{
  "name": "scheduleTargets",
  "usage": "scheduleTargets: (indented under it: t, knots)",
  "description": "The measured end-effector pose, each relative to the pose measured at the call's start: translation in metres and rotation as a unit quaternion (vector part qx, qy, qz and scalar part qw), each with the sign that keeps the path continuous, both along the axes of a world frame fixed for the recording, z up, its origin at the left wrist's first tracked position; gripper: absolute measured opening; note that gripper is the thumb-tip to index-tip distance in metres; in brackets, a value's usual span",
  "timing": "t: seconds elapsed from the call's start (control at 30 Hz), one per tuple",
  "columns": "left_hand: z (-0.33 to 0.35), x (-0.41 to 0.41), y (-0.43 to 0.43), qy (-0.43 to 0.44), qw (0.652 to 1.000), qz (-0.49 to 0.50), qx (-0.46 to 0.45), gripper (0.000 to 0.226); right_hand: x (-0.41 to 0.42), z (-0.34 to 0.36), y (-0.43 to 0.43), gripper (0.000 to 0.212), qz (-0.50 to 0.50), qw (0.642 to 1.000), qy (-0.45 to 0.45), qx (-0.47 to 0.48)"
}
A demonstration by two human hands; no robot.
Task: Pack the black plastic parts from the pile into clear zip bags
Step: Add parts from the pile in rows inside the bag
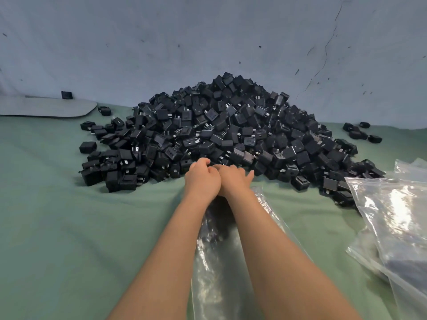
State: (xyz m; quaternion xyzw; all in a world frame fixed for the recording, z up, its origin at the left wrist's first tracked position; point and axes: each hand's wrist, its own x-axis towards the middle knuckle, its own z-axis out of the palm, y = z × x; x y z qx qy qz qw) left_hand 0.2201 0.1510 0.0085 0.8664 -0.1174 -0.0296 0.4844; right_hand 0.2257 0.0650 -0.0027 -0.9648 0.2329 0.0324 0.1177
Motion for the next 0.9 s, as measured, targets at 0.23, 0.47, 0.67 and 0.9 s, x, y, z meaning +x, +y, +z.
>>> scheduleTargets:
  t: [0.23,0.47,0.67,0.9]
  knots:
    - [0.004,0.004,0.004,0.001,0.997,0.026,-0.066,0.039,0.003,0.001,-0.005,0.034,-0.060,0.994,-0.075,0.048]
    - [0.020,-0.018,0.025,0.034,0.986,0.008,-0.161,0.029,-0.062,0.058,-0.004,0.022,0.061,0.971,-0.161,0.164]
    - [0.031,-0.064,0.041,0.114,0.952,-0.055,-0.279,0.034,-0.139,0.074,0.028,0.028,0.211,0.956,-0.183,0.091]
    - [0.015,-0.125,0.058,0.192,0.920,-0.059,-0.337,0.015,-0.219,0.032,0.048,0.031,0.186,0.921,-0.274,0.205]
